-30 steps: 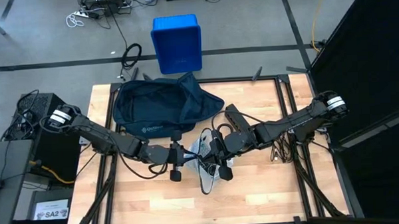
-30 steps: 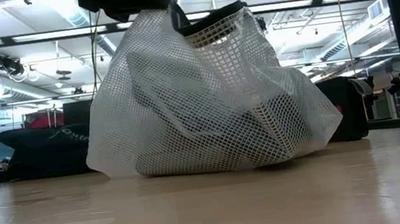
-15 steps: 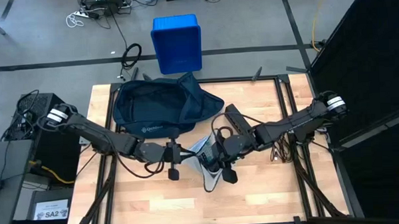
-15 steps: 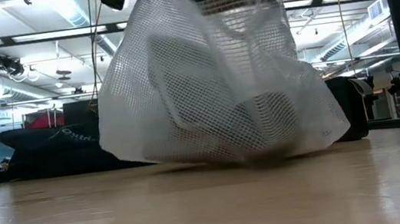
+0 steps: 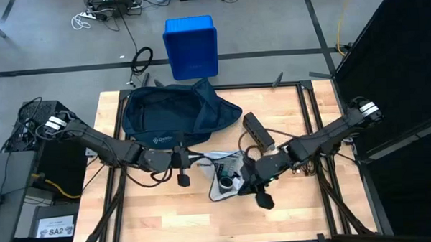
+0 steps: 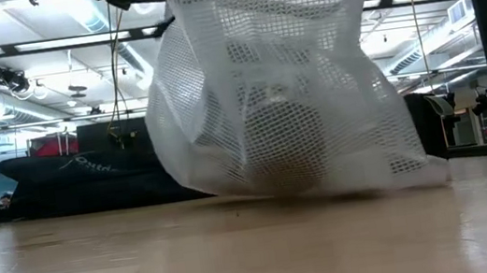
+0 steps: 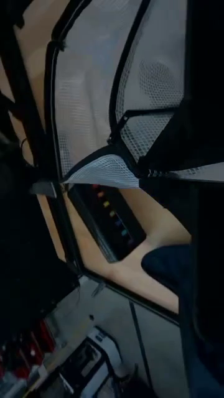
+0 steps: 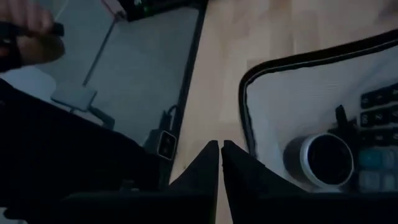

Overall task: Unpack backpack
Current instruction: Close the white white mesh envelope

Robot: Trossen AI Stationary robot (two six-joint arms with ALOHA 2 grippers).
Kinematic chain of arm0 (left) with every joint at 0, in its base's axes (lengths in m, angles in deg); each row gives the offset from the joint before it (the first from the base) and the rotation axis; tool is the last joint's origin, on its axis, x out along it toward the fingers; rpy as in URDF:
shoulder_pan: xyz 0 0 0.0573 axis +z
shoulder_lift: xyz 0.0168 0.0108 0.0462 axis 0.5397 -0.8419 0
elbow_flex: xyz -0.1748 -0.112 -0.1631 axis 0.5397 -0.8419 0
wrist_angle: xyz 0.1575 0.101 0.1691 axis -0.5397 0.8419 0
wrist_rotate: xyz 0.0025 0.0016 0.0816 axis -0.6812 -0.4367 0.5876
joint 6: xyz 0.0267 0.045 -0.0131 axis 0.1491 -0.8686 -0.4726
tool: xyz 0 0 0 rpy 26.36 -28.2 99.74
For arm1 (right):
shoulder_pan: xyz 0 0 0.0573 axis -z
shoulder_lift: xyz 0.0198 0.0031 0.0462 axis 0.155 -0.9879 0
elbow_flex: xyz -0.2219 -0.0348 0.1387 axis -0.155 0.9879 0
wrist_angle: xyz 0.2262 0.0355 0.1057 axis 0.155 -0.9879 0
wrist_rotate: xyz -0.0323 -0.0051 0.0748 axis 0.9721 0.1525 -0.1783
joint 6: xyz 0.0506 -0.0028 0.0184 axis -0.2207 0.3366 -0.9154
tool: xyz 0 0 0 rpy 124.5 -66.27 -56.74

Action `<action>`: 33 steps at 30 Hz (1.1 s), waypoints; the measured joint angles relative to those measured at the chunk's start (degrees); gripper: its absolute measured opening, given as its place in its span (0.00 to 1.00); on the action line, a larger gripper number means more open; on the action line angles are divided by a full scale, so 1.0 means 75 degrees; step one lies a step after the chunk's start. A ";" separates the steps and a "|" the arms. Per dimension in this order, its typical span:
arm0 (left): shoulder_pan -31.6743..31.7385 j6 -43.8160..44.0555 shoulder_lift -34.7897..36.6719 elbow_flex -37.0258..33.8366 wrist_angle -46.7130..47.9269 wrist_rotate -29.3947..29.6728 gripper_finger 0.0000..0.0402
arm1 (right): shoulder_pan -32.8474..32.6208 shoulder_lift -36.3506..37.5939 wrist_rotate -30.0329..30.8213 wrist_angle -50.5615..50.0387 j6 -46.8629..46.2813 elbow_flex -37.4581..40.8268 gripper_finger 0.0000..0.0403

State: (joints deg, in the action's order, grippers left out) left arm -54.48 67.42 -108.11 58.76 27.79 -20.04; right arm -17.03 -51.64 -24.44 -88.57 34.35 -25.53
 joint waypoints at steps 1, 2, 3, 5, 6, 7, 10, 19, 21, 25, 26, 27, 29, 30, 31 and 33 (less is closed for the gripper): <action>0.0005 0.0004 0.0041 0.0000 0.0015 0.0065 0.00 | -0.0074 0.0137 0.0097 -0.0039 -0.0058 0.0003 0.00; 0.0006 0.0001 0.0083 0.0000 0.0026 0.0083 0.00 | -0.0134 0.0269 0.0221 -0.0045 -0.0079 0.0003 0.00; 0.0009 -0.0002 0.0116 0.0000 0.0025 0.0085 0.00 | -0.0202 0.0396 0.0418 -0.0037 -0.0078 0.0000 0.00; 0.0009 -0.0002 0.0148 0.0000 -0.0038 0.0083 0.00 | -0.0328 0.0627 0.1028 -0.0016 -0.0024 0.0000 0.00; 0.0008 -0.0002 0.0148 0.0000 -0.0076 0.0083 0.00 | -0.0373 0.0711 0.1415 0.0013 0.0067 0.0000 0.00; 0.0006 -0.0002 0.0148 0.0000 -0.0098 0.0080 0.00 | -0.0395 0.0771 0.1805 0.0041 0.0280 0.0000 0.00; 0.0009 0.0016 0.0148 0.0000 -0.0134 -0.0022 0.00 | -0.0439 0.0755 0.2712 0.0298 0.1486 0.0000 0.00; 0.0009 0.0187 0.0143 0.0000 -0.0710 -0.0179 0.00 | -0.0219 -0.0486 0.2874 0.3418 0.3888 -0.0006 0.02; 0.0009 0.0211 0.0143 0.0000 -0.0947 -0.0179 0.00 | -0.0066 -0.0848 0.2837 0.3753 0.4101 -0.0005 0.02; 0.0072 0.0383 0.0143 0.0000 -0.1173 -0.0171 0.00 | 0.0239 -0.1457 0.2798 0.4253 0.4199 -0.0003 0.02; 0.0119 0.0469 0.0143 0.0000 -0.1149 -0.0148 0.00 | 0.0290 -0.1584 0.2764 0.4310 0.4211 -0.0013 0.02; 0.0161 0.0579 0.0142 0.0000 -0.1118 -0.0089 0.00 | 0.0335 -0.1699 0.2756 0.4269 0.4236 -0.0056 0.02; 0.0233 0.0779 0.0140 0.0000 -0.1043 0.0022 0.00 | 0.0338 -0.1889 0.2732 0.4101 0.4327 -0.0232 0.02; 0.0278 0.0848 0.0140 0.0000 -0.1004 0.0066 0.00 | 0.0317 -0.1952 0.2736 0.3908 0.4382 -0.0356 0.02; 0.0320 0.0952 0.0140 0.0000 -0.0987 0.0092 0.00 | 0.0278 -0.1999 0.2807 0.3619 0.4443 -0.0503 0.02; 0.0396 0.1053 0.0140 0.0000 -0.0920 0.0167 0.00 | 0.0198 -0.2010 0.3233 0.2662 0.4522 -0.0765 0.02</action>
State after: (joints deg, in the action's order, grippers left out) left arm -51.52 75.32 -107.06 58.76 20.89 -18.79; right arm -15.54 -66.72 -0.20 -68.61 68.27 -31.27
